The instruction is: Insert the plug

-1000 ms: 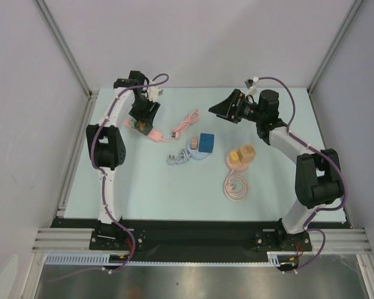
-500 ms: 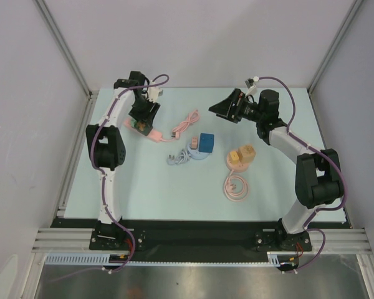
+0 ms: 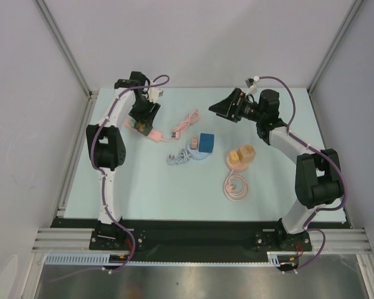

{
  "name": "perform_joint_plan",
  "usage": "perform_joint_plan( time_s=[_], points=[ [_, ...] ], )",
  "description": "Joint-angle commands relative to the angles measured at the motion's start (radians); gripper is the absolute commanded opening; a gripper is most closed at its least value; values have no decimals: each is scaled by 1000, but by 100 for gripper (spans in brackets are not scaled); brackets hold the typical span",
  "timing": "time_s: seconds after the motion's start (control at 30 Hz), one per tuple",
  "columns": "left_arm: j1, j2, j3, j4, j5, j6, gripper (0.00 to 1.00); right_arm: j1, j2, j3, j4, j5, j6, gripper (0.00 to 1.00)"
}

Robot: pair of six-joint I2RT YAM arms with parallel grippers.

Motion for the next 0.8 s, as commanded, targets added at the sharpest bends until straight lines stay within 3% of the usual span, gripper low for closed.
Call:
perform_joint_plan(
  time_s=[0.0,0.77],
  points=[
    [-6,-27,13,-51,-34,-8,0,1,-12,5,47,8,5,100],
    [-6,-73,11,-60,-66,-14,0,16,-1,19,27,16,-12,100]
  ],
)
